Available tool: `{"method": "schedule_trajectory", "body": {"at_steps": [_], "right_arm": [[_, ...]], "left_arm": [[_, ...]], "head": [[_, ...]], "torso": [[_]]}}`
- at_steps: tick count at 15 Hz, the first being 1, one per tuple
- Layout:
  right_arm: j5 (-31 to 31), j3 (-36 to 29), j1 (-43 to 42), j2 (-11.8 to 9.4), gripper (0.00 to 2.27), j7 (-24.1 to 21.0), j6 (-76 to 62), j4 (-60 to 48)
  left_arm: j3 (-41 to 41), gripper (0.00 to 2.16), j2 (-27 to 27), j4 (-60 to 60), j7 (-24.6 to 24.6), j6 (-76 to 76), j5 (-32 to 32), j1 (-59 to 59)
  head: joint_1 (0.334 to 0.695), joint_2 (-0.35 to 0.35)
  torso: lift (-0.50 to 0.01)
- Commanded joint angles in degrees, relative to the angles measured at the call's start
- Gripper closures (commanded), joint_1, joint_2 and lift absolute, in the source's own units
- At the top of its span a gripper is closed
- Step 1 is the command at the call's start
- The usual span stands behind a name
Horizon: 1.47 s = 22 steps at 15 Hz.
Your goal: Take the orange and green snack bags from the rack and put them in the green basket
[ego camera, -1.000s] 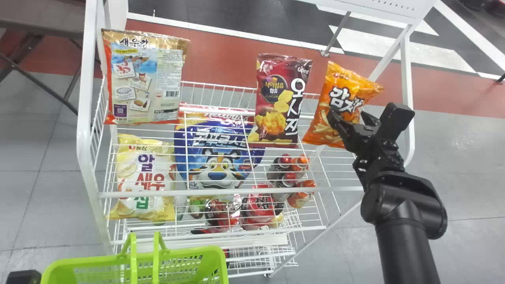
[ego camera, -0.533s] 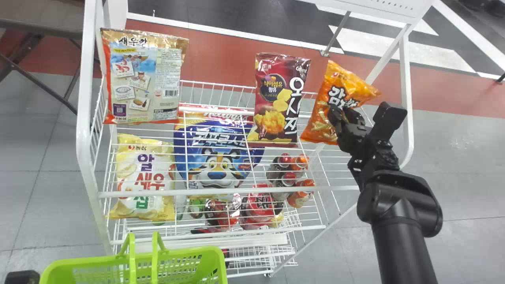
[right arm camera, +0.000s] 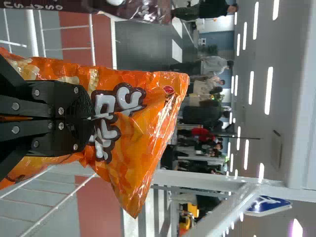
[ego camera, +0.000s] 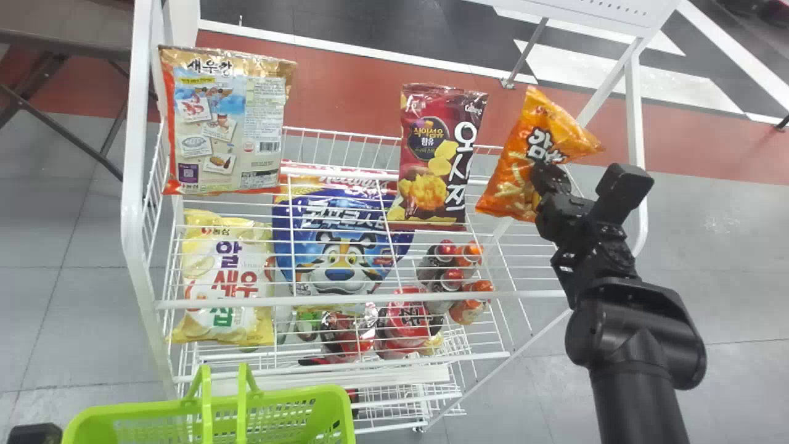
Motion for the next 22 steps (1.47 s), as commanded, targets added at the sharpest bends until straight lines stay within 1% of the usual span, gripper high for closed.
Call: {"method": "schedule_trajectory", "body": {"at_steps": [1,5,7,8,10,14,17,19,20,21,22], "right_arm": [[-0.6,-0.59,3.52,0.46,2.25,-0.34,0.49,-6.58],[-3.24,-3.05,10.73,1.52,2.25,-1.48,1.89,-16.78],[-6.76,-4.89,14.15,1.69,2.25,-1.31,5.06,-22.31],[-7.9,-5.95,15.91,2.31,2.25,-0.78,8.4,-25.48],[-11.85,-7.79,18.46,3.19,2.25,0.89,18.07,-31.63],[-16.95,-8.85,22.33,6.0,2.25,4.41,44.61,-43.58],[-19.59,-7.79,23.73,6.62,2.25,5.64,63.59,-48.68],[-20.91,-6.12,24.88,6.88,2.25,5.99,72.03,-50.97],[-23.1,-6.04,25.32,6.88,2.25,6.25,76.6,-51.58],[-23.89,-5.07,25.58,6.79,2.25,6.34,80.47,-52.28],[-23.81,-3.05,26.11,6.7,2.25,6.52,80.94,-52.72]], "left_arm": [[0.0,2.15,0.0,0.0,0.09,0.0,0.0,0.09],[0.26,2.15,0.0,-0.18,-0.09,0.0,0.09,0.44],[0.26,2.15,-0.09,-0.18,-0.09,-0.17,0.09,0.44],[0.26,2.15,-0.09,-0.18,0.0,-0.17,0.09,0.44],[0.18,2.15,-0.17,-0.18,0.26,-0.17,0.09,0.35],[0.18,2.15,-0.26,-0.27,0.26,-0.17,0.09,0.44],[0.18,2.15,-0.26,-0.18,0.17,-0.17,0.09,0.53],[0.18,2.15,-0.26,-0.18,0.09,-0.17,0.09,0.53],[0.18,2.15,-0.26,-0.18,0.09,-0.17,0.09,0.44],[0.18,2.15,-0.26,-0.09,0.09,-0.17,0.09,0.44],[0.18,2.15,-0.26,0.0,0.09,-0.17,0.09,0.44]], "head": [[0.695,-0.35],[0.695,-0.35],[0.695,-0.35],[0.695,-0.35],[0.695,-0.35],[0.695,-0.35],[0.695,-0.35],[0.695,-0.35],[0.695,-0.35],[0.695,-0.35],[0.695,-0.35]], "torso": [[0.0],[0.0],[0.0],[0.0],[0.0],[0.0],[0.0],[0.0],[0.0],[0.0],[0.0]]}}
